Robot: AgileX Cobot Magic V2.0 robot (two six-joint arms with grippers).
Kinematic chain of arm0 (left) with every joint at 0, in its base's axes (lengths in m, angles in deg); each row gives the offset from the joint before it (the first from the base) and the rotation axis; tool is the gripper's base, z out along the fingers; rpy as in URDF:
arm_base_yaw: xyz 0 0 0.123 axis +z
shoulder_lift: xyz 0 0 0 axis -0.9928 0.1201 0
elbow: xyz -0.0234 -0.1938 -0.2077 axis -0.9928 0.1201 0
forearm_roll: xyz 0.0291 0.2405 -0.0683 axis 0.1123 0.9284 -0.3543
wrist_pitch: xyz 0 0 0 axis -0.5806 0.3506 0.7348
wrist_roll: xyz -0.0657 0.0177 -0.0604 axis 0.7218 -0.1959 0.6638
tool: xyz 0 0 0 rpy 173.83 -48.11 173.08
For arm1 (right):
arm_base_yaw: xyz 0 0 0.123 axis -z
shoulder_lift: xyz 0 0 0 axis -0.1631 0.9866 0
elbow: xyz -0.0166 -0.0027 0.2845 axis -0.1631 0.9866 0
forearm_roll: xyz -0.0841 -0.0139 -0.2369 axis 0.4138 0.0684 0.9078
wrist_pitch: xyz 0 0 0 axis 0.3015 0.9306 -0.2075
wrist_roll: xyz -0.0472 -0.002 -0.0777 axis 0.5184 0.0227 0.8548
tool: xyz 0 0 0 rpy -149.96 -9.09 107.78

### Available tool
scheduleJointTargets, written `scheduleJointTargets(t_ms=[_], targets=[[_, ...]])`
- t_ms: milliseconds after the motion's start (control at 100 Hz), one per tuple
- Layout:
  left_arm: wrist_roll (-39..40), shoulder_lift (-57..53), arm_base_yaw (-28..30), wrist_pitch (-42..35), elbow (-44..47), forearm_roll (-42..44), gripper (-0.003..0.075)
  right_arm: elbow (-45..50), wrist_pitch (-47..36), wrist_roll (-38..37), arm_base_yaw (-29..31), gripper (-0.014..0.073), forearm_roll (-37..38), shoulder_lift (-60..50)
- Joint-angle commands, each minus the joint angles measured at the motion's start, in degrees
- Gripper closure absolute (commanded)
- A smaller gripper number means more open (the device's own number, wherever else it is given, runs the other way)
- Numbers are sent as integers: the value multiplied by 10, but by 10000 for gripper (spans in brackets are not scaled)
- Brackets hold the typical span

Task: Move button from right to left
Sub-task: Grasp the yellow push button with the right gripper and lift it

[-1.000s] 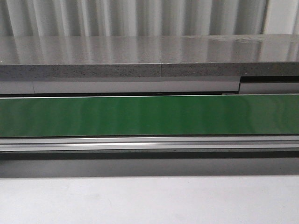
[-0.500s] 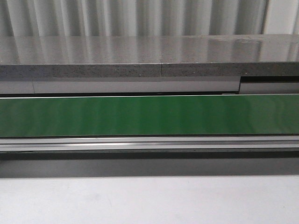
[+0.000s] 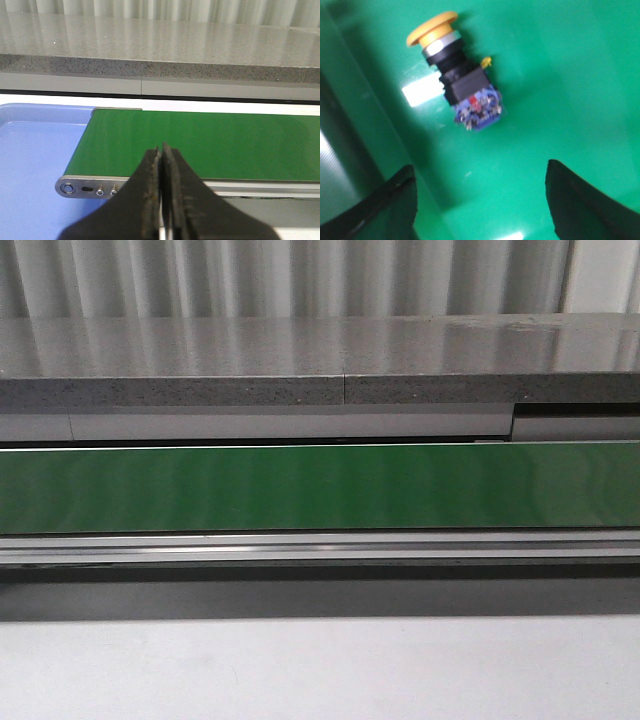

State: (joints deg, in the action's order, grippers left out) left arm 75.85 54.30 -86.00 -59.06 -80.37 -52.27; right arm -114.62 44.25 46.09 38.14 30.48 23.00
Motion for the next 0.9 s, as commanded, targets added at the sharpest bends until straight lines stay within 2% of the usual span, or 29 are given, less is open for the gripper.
scheduleJointTargets(t_ms=[0,250,550,620,790,890], targets=[[3,-20,0,-44,14,0,740,-31,-22,10,4,53,4,1],[3,-20,0,-44,14,0,740,-74,-57,16,4,53,32,63],[3,-20,0,-44,14,0,740,-109,-36,26,3,65,30,123],[3,-20,0,-44,14,0,740,-109,-37,26,3,137,29,128],[3,-20,0,-44,14,0,740,-110,-45,26,3,402,29,125],[3,-20,0,-44,14,0,740,-110,-43,26,1,428,27,114]])
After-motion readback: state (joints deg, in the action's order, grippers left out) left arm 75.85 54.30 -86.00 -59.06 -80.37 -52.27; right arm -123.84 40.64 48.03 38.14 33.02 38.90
